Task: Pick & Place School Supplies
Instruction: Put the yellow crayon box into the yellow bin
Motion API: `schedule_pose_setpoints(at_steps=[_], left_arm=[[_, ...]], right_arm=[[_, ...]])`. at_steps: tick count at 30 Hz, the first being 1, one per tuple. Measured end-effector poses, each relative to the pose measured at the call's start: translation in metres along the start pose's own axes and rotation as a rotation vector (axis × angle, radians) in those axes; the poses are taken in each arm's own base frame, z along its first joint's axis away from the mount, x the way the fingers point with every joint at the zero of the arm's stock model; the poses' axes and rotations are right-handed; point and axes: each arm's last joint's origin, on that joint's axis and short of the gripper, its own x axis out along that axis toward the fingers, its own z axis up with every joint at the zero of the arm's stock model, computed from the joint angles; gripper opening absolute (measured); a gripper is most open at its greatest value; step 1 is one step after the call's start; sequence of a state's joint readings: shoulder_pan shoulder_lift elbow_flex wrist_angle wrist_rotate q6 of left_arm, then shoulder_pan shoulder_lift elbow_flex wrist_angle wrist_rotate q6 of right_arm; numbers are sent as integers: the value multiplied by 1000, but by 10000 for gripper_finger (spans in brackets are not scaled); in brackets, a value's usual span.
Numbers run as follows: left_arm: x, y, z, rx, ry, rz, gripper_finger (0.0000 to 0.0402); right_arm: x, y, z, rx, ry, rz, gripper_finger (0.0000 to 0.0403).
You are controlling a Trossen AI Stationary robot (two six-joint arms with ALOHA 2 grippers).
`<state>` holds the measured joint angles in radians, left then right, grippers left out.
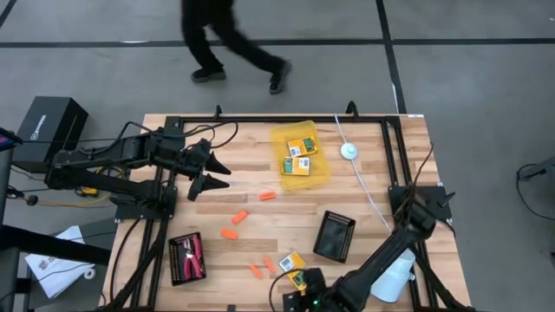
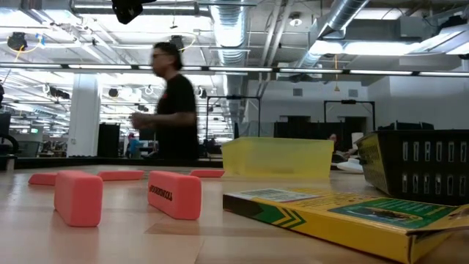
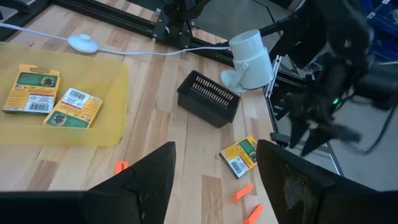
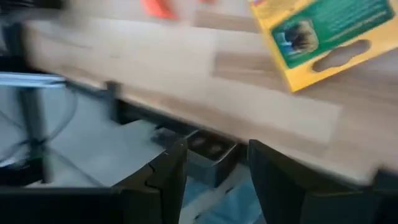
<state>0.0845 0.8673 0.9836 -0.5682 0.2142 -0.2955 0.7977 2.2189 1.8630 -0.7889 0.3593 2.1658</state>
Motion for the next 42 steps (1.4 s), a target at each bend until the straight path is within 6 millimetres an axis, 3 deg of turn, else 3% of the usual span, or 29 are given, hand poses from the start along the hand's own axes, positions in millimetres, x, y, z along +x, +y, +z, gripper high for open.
schedule_pose_setpoints(at_steps=[3, 11, 29, 42], left_arm=[[0, 0, 0, -1, 0, 0, 220], [0, 0, -1, -40, 17, -18, 220], [0, 0, -3, -112, 35, -20, 220], [0, -2, -4, -175, 65, -71, 220]], right_arm=[[26, -8, -7, 7, 19, -34, 159], [56, -15, -7, 20, 8, -58, 159], [52, -30, 3, -39, -93, -209, 159], [62, -15, 30, -14, -211, -158, 159]])
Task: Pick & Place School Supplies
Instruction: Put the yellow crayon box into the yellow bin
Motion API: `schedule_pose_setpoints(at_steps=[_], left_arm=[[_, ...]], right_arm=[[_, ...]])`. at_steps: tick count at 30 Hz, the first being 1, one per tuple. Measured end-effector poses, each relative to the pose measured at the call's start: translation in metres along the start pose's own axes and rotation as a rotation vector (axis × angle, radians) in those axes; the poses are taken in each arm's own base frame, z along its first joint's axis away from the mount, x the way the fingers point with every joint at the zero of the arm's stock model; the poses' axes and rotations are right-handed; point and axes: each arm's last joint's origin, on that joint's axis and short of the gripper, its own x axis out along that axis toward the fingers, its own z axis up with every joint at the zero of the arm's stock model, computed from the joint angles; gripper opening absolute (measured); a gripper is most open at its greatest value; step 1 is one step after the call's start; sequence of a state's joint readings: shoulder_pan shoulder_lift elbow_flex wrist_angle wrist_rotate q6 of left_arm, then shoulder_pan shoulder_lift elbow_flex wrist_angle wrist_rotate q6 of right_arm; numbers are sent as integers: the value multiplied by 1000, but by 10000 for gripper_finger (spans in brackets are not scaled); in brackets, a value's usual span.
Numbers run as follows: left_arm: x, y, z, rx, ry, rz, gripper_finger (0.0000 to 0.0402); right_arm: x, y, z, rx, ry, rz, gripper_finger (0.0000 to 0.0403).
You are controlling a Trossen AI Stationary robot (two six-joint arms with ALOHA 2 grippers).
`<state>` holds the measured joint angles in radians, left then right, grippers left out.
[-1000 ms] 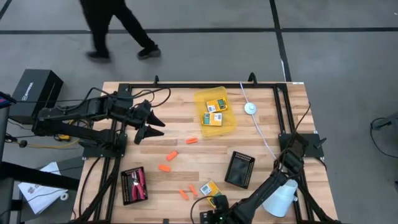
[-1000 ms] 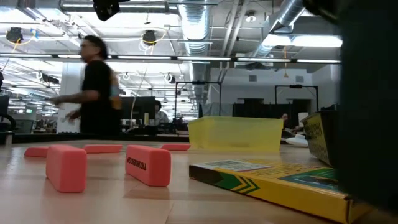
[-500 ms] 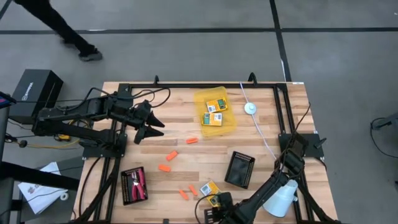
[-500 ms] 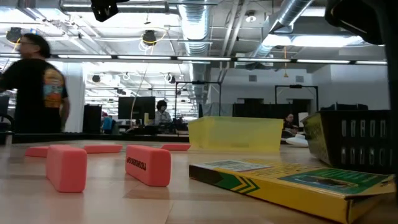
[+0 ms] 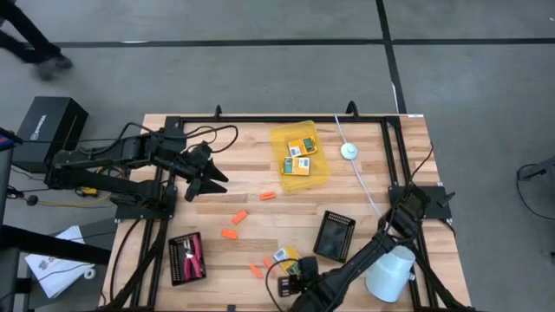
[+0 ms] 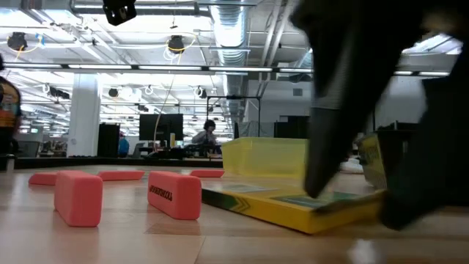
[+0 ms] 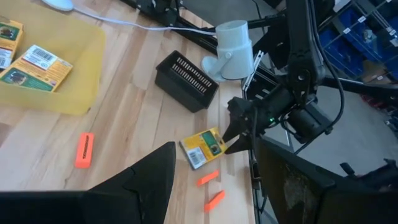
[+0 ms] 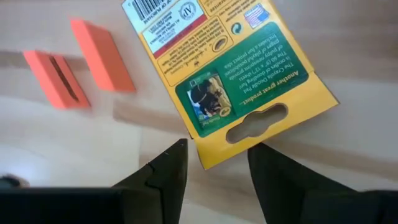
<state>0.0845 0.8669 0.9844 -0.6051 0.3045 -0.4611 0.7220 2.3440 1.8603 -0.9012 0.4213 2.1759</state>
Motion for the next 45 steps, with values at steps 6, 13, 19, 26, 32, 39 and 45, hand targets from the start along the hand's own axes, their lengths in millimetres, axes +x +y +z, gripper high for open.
schedule_pose_setpoints(at_steps=[6, 13, 19, 26, 32, 39, 45], left_arm=[[0, 0, 0, -28, 5, -9, 220], [0, 0, 0, -52, 9, -16, 220], [0, 0, 0, -70, 10, -16, 217], [0, 0, 0, -98, 10, -17, 203], [0, -1, 0, -98, 15, -30, 195], [0, -1, 0, -96, 9, -32, 190], [0, -2, 2, -88, -11, -42, 190]], right_arm=[[5, 6, 10, 13, -28, 5, 159], [8, 9, 18, 10, -49, -12, 102], [9, 8, 18, -10, -53, -11, 10], [17, 5, 16, -15, -72, 32, 1], [8, 8, 21, -32, -122, 79, 0], [-26, 18, 40, -28, -204, 160, 0], [-56, 31, 72, -82, -256, 190, 0]])
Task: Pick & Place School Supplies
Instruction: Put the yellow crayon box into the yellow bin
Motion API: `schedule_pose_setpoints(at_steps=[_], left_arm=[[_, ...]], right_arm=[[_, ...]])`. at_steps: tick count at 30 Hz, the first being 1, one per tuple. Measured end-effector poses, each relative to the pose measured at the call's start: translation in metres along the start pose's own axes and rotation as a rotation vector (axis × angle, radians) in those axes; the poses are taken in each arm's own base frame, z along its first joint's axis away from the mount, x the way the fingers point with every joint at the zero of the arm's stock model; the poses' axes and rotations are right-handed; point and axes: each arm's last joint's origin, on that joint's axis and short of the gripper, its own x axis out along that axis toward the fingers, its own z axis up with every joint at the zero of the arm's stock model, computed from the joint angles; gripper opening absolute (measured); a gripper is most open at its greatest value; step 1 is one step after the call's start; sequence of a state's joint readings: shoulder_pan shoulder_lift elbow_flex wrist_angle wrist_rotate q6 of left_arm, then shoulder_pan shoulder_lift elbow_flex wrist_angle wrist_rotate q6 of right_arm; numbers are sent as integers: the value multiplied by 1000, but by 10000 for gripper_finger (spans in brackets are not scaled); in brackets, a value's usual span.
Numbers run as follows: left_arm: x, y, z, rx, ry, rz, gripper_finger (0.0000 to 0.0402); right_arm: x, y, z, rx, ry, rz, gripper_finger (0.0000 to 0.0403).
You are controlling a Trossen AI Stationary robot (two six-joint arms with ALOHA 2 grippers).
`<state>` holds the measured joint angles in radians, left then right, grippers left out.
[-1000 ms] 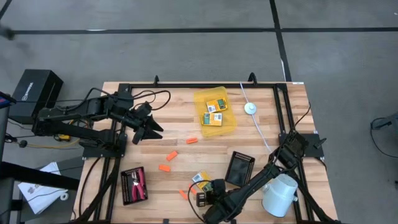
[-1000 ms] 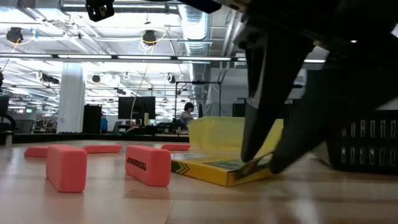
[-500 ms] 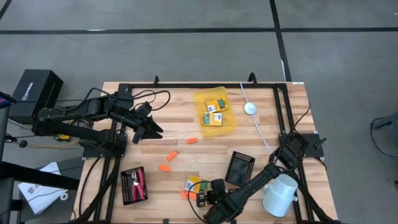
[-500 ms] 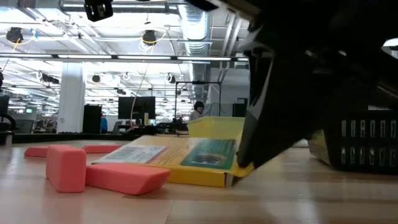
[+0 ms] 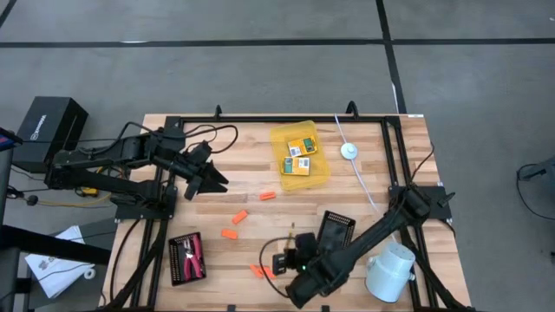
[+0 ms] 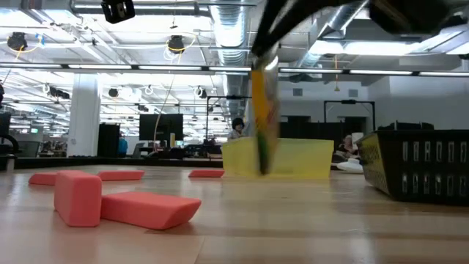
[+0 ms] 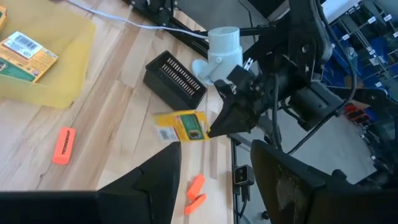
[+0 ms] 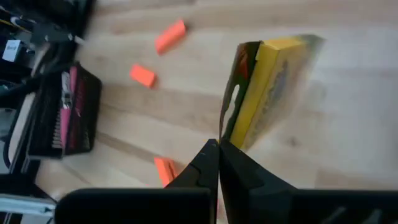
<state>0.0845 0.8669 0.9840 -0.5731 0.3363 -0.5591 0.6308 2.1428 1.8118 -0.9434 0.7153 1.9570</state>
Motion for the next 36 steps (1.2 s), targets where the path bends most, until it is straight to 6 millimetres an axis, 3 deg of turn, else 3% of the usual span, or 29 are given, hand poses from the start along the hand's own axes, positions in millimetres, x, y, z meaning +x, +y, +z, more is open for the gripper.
schedule_pose_setpoints(at_steps=[9, 17, 24, 36], left_arm=[[0, -1, 2, 48, -18, -6, 190], [0, -1, 2, 71, -25, -10, 190], [0, -2, 3, 97, -38, -4, 190], [0, -1, 4, 105, -61, 24, 190]], right_arm=[[-8, 19, 67, -100, -54, 16, 0], [-5, 28, 142, -183, -127, -16, 0], [12, 25, 211, -258, -166, -88, 0], [62, 0, 308, -359, -82, -205, 0]])
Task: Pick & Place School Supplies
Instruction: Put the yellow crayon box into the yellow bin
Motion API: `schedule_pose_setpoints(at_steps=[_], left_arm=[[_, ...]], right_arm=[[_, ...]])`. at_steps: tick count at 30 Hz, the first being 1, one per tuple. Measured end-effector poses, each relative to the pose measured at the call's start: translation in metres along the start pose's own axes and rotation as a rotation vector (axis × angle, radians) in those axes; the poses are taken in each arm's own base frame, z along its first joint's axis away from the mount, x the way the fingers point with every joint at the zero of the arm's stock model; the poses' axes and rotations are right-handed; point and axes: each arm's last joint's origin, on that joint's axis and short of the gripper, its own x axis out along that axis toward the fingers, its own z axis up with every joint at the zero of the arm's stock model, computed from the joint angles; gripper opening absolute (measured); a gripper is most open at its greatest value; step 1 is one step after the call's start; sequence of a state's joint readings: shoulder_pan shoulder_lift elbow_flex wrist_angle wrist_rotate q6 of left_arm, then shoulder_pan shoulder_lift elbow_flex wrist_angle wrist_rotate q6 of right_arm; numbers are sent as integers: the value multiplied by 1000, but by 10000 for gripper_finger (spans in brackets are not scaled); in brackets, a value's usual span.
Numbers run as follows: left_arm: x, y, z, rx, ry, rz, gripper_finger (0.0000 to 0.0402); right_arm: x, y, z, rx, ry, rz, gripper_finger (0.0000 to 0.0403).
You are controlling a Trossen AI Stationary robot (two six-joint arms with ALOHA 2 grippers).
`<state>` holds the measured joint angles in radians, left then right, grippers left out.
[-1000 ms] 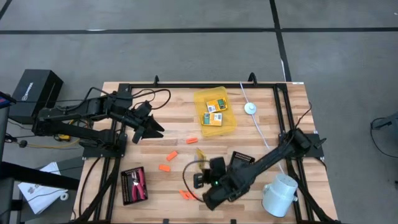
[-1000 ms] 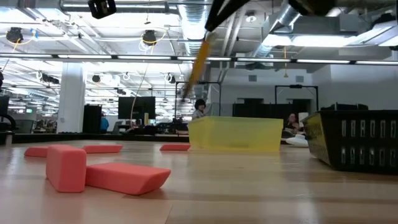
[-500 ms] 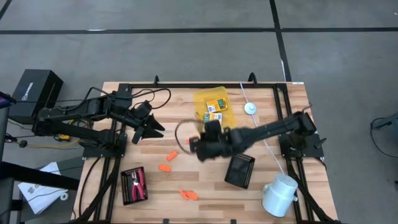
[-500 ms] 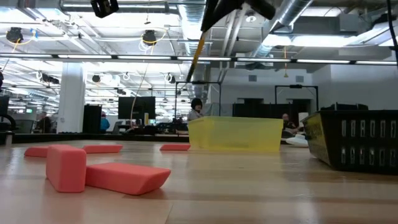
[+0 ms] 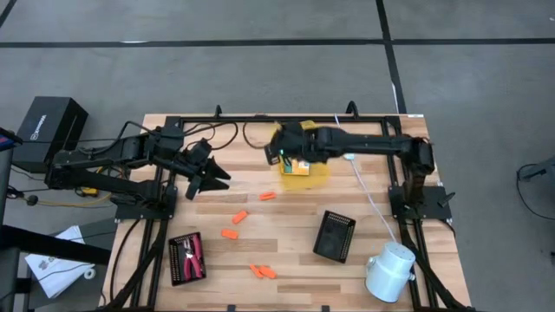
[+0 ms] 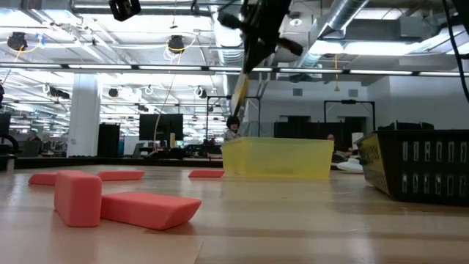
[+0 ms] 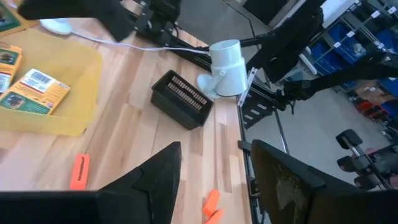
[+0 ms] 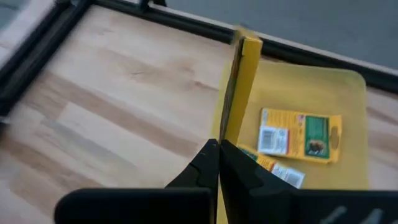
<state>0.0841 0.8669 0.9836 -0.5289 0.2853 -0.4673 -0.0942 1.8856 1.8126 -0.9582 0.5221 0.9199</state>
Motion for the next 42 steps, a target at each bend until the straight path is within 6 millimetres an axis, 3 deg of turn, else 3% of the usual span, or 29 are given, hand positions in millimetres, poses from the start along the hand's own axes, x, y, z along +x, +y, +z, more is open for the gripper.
schedule_pose_setpoints(at_steps=[10, 19, 26, 32, 39, 42], left_arm=[[0, 2, 1, 0, -29, 54, 190], [0, 2, 2, 1, -38, 62, 190], [0, 2, 2, 1, -41, 65, 190], [0, 2, 2, 1, -41, 65, 190], [0, 2, 2, 0, -41, 65, 190], [0, 2, 2, 0, -40, 65, 190]], right_arm=[[30, -39, 41, -54, 62, -19, 0], [37, -52, 50, -85, 120, -13, 0], [39, -58, 45, -102, 183, -39, 0], [51, -60, 28, -104, 257, -35, 0], [60, -53, 1, -89, 298, -44, 3], [55, -47, -3, -103, 288, -25, 25]])
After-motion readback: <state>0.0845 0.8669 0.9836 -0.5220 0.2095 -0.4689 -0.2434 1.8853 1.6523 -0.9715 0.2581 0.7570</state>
